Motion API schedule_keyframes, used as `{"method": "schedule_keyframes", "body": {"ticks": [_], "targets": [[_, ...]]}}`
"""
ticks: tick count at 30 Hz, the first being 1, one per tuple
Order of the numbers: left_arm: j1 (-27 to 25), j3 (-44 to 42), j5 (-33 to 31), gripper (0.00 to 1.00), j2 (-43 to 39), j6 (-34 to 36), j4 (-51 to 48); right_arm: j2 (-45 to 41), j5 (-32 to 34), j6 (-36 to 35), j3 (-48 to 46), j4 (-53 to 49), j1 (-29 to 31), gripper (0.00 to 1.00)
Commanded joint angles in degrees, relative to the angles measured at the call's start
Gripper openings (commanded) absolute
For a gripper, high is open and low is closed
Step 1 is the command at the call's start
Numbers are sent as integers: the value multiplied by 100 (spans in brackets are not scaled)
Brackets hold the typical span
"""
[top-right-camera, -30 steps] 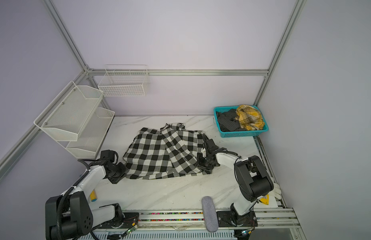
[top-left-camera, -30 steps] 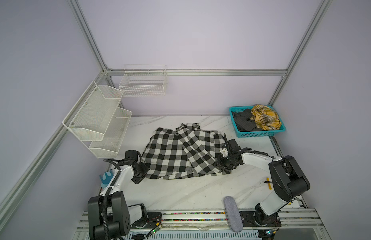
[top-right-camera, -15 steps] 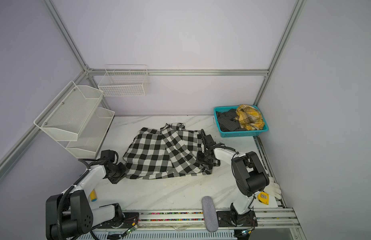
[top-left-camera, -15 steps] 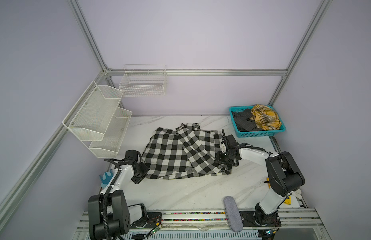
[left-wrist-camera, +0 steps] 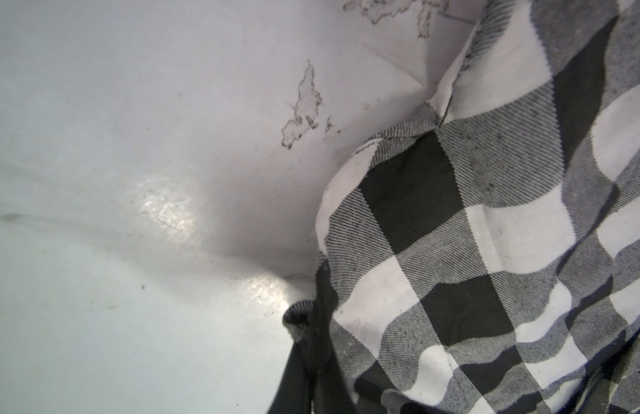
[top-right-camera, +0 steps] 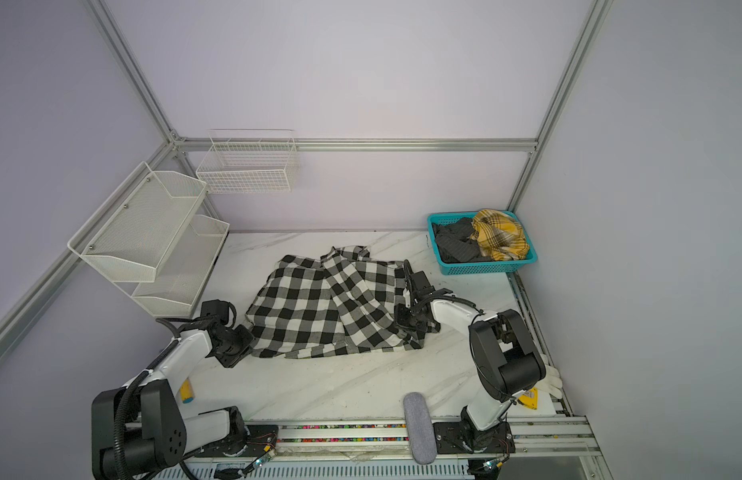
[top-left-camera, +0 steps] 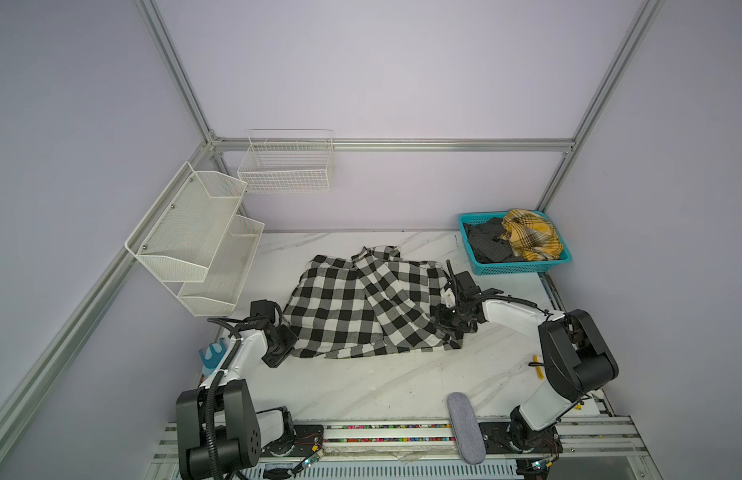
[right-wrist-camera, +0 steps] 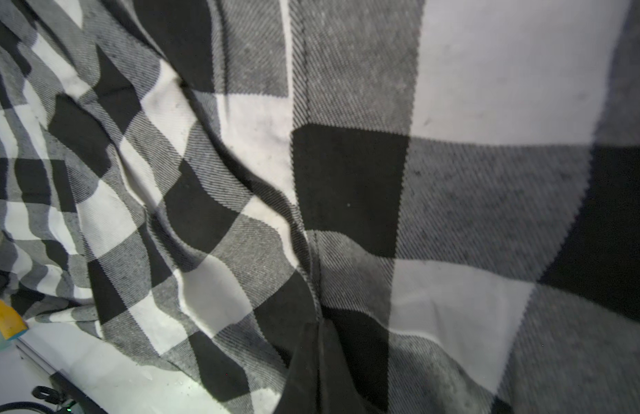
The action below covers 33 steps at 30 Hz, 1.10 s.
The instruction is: Fold and stack the long sleeve shirts
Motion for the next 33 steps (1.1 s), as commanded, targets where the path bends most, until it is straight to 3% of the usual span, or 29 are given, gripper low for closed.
{"method": "schedule_keyframes", "body": {"ticks": [1, 7, 13, 20, 27, 33], "targets": [[59, 437, -22, 0, -87, 52, 79, -192, 17, 11, 35, -187, 21, 0], [80, 575, -13, 0, -328, -30, -219, -728, 30, 122, 65, -277, 21, 0], [79, 957, -56, 0, -1444, -229, -1004, -2469, 415, 669, -40, -173, 14, 0], [-3, 1693, 127, 0, -1845, -477, -1456, -3073, 795, 941, -111, -221, -64, 0], [-512, 2358, 243, 0, -572, -515, -694, -2661, 851, 857, 22, 232, -366, 0], [-869, 3313, -83, 0, 1420, -269, 134, -1770, 966, 759, 235, 727, -548, 0]]}}
